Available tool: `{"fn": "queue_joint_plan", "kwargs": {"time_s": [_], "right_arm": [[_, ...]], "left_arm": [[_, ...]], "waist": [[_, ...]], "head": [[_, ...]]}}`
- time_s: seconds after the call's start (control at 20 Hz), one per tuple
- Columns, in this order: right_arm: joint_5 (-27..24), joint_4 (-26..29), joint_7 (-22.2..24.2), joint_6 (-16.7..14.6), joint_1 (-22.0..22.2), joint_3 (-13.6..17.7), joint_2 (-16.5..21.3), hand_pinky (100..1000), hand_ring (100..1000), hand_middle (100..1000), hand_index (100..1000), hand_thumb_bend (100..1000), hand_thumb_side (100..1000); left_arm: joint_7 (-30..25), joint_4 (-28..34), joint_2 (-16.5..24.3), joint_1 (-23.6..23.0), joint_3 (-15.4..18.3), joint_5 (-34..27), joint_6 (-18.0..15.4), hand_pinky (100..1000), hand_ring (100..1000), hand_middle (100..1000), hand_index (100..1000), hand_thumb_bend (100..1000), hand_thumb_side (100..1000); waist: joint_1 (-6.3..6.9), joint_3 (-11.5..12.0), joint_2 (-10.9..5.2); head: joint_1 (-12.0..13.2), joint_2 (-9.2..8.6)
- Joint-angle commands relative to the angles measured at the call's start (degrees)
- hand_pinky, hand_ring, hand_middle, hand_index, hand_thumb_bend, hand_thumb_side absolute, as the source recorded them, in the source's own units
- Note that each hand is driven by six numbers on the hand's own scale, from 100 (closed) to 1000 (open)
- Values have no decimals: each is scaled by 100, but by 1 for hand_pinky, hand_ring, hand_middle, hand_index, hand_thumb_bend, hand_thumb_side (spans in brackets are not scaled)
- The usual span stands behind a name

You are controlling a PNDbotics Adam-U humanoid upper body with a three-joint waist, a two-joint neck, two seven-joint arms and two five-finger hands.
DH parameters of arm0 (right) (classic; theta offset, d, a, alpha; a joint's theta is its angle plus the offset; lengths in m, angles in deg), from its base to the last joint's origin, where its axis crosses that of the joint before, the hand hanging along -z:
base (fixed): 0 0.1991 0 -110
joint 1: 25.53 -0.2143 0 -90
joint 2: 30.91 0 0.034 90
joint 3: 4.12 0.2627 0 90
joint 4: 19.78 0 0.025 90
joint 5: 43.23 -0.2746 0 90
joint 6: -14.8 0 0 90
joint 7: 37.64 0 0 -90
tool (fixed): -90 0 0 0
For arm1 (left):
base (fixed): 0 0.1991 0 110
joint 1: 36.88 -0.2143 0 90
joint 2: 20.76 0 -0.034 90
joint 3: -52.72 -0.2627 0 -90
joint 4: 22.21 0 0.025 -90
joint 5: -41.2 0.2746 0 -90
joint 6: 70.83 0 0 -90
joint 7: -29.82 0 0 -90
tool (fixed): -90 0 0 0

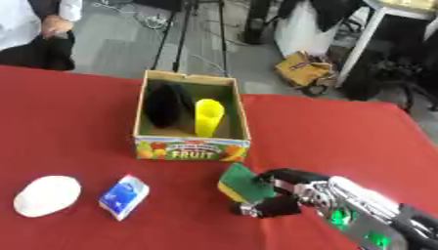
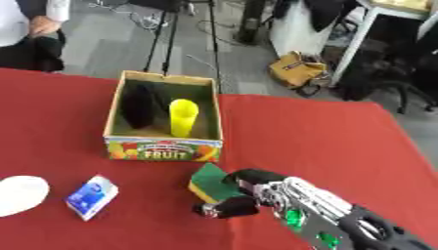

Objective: Pick up objects on the table and place them in the box.

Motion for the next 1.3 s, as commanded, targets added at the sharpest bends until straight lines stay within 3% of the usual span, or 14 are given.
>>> {"fn": "queue_joint_plan", "kwargs": {"time_s": [0.05,0.55,0.75,1.3], "right_arm": [[83,186,635,737,-123,145,240,971,1000,964,1000,646,931],[67,261,691,818,-111,181,304,966,1000,972,1000,627,922],[61,196,735,842,-134,167,277,970,1000,975,1000,658,911],[178,-242,844,609,-105,186,23,983,1000,975,1000,718,893]], "left_arm": [[-35,81,94,43,57,-17,4,1000,1000,924,949,100,1000],[-118,81,89,45,59,-21,36,1000,1000,923,918,100,1000],[-147,81,83,56,53,-28,38,1000,1000,923,916,100,1000],[-180,81,51,58,67,-29,40,1000,1000,920,918,100,1000]], "waist": [[56,-32,-94],[61,-50,-77],[57,-53,-75],[61,-9,-45]], "head": [[-5,-24],[-34,-31],[-46,-41],[-81,-79]]}}
